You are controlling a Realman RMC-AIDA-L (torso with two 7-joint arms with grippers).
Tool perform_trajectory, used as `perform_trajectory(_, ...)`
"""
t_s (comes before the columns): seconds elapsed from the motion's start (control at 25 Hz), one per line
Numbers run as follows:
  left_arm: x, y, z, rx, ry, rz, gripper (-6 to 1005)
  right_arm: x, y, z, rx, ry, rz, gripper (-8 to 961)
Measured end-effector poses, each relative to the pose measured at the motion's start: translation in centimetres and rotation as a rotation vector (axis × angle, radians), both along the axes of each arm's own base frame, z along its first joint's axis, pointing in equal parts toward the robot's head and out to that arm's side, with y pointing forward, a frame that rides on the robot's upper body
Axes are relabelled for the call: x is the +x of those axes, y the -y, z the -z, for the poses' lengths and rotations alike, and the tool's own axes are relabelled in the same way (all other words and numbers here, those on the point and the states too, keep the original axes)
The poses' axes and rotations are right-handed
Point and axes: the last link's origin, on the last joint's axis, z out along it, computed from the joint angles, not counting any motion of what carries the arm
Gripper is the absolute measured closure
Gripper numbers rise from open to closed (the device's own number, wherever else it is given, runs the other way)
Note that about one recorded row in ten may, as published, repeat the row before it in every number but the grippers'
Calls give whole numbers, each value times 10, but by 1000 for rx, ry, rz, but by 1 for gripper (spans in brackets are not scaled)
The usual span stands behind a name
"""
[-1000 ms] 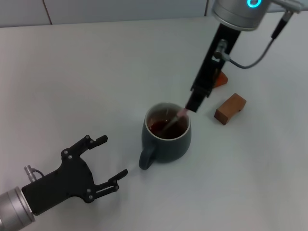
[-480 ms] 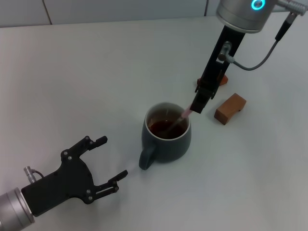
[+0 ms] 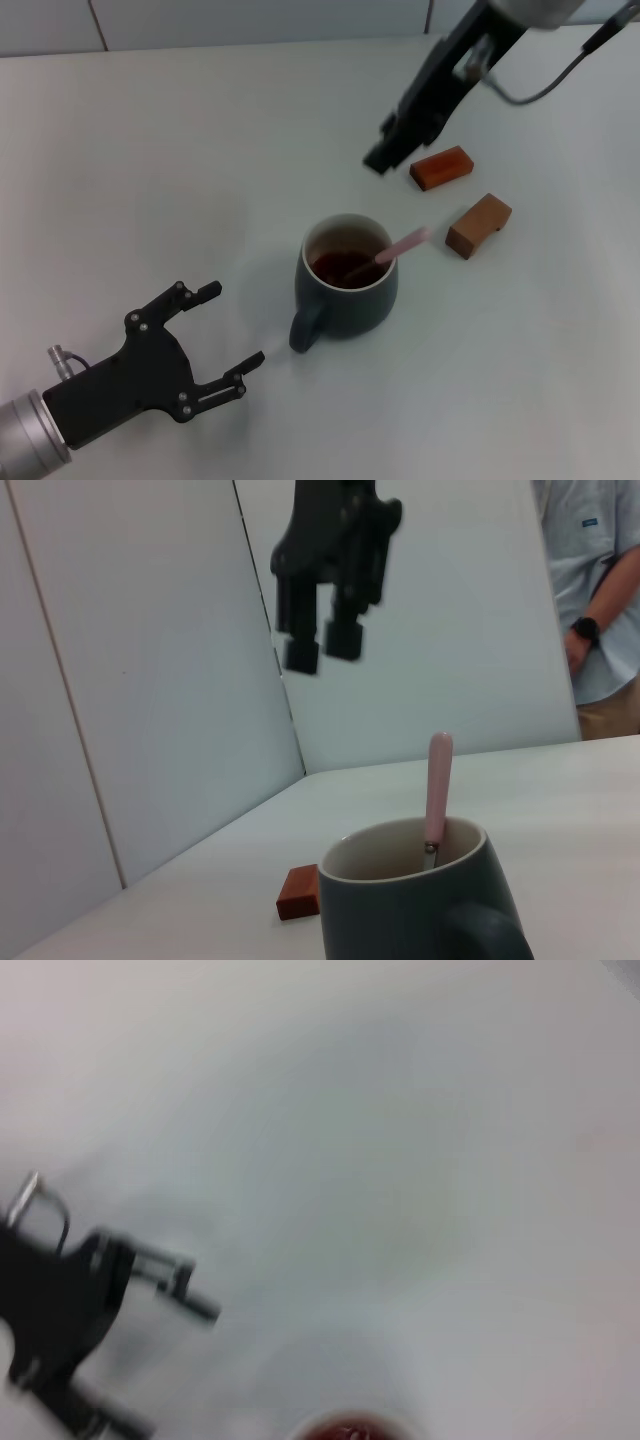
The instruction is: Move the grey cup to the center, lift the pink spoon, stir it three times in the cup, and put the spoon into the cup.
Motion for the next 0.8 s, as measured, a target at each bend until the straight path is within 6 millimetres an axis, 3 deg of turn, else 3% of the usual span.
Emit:
perform_trajectory(0.08,0,-1,0,3,1,-1,153,10,8,-21,116,-122,-91,612)
perform_trajectory(0.24,0,-1,-1,6,0,-2,152,31,25,-36,217,-268,-191,473)
perform_trajectory(0.28,0,-1,-1,9,-1,-2,152,52,40,-39,261,-383,-251,438)
perform_trajectory(0.36,0,-1,-1,10,0,-1,152,64,47,-39,284,-450,-283,369)
perform_trajectory(0.44,0,-1,-1,14,1,-4,153,90,63,-36,322,-595,-330,295)
perform_trajectory(0.48,-1,-2,-2,21,1,-9,153,119,80,-30,368,-741,-363,257)
perform_trajectory(0.52,-1,-2,-2,21,1,-9,153,119,80,-30,368,-741,-363,220)
perform_trajectory(0.64,-1,-2,-3,30,5,-15,153,161,96,-18,425,-881,-361,148)
perform_trajectory(0.68,-1,-3,-3,36,9,-18,153,204,110,2,471,-918,-320,131)
perform_trajectory(0.76,-1,-2,-4,38,10,-19,152,228,119,20,493,-904,-321,113)
perform_trajectory(0.8,-1,-2,-3,38,12,-19,152,228,119,20,493,-904,-321,113)
